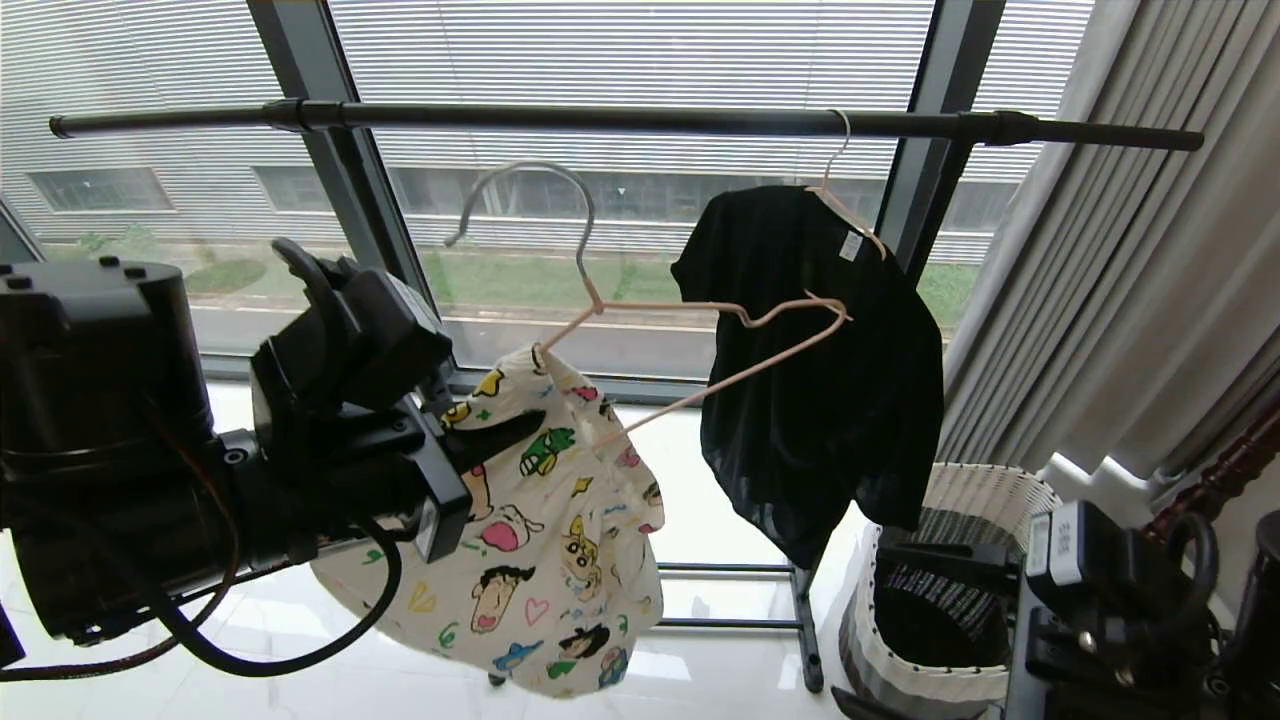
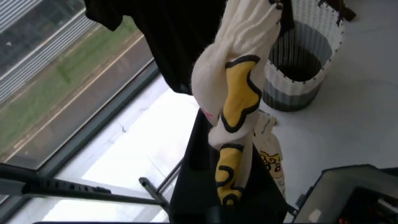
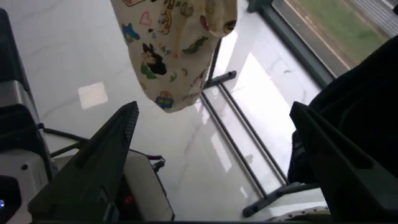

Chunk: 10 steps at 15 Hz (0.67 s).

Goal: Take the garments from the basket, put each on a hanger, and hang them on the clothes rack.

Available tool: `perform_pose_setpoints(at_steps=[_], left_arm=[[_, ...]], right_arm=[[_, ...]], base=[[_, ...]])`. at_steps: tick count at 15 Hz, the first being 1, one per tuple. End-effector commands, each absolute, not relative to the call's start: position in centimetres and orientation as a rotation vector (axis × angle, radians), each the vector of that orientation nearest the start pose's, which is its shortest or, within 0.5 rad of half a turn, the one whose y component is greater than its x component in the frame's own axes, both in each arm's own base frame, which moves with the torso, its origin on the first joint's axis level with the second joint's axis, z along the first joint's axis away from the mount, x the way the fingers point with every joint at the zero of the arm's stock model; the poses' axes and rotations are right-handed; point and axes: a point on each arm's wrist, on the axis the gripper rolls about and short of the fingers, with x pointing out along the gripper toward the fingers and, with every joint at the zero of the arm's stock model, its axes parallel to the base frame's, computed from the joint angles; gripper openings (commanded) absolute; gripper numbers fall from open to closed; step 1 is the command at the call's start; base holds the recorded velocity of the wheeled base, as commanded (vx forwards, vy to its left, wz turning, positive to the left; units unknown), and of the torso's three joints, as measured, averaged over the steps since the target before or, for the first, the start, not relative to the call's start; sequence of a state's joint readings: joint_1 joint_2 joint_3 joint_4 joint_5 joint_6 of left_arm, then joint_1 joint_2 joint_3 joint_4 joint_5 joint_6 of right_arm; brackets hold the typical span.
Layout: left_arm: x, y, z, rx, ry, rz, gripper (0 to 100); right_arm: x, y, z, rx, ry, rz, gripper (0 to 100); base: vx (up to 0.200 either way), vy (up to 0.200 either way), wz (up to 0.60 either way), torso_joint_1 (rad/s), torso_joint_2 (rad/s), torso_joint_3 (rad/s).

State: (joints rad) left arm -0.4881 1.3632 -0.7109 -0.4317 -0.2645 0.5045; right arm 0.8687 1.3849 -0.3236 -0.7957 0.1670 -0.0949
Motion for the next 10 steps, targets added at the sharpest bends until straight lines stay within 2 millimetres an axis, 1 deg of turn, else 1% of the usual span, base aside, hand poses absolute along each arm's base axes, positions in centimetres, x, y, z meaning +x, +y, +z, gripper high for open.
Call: perform_pose_setpoints(at_steps=[1, 2, 4, 6, 7, 9, 10], left_arm=[[19.0, -11.0, 23.9, 0.503, -0.028, -0.789, 0], [18.3, -11.4, 24.2, 0.505, -0.05, -0.813, 0], [18.0, -11.5, 24.5, 0.504, -0.063, -0.821, 0], [17.8, -11.4, 24.7, 0.503, -0.075, -0.821, 0], [17.7, -11.4, 24.7, 0.502, -0.076, -0.821, 0], [17.0, -11.9, 25.1, 0.5, -0.103, -0.853, 0], [16.5, -12.4, 25.3, 0.498, -0.118, -0.879, 0]], right_arm=[[14.1, 18.3, 15.7, -0.073, 0.273, 0.976, 100], [15.1, 21.3, 16.6, 0.045, 0.284, 0.875, 100], [16.2, 24.1, 17.2, 0.137, 0.283, 0.811, 100], [17.1, 25.4, 17.1, 0.151, 0.266, 0.798, 100], [17.1, 25.6, 17.0, 0.15, 0.264, 0.803, 100], [16.1, 26.5, 16.3, 0.124, 0.283, 0.84, 100], [16.2, 26.9, 15.8, 0.115, 0.293, 0.832, 100]], base=[[0.0, 0.0, 0.0, 0.0, 0.0, 0.0], [0.0, 0.0, 0.0, 0.0, 0.0, 0.0], [0.0, 0.0, 0.0, 0.0, 0.0, 0.0], [0.0, 0.0, 0.0, 0.0, 0.0, 0.0], [0.0, 0.0, 0.0, 0.0, 0.0, 0.0], [0.0, 0.0, 0.0, 0.0, 0.0, 0.0], [0.0, 0.0, 0.0, 0.0, 0.0, 0.0]])
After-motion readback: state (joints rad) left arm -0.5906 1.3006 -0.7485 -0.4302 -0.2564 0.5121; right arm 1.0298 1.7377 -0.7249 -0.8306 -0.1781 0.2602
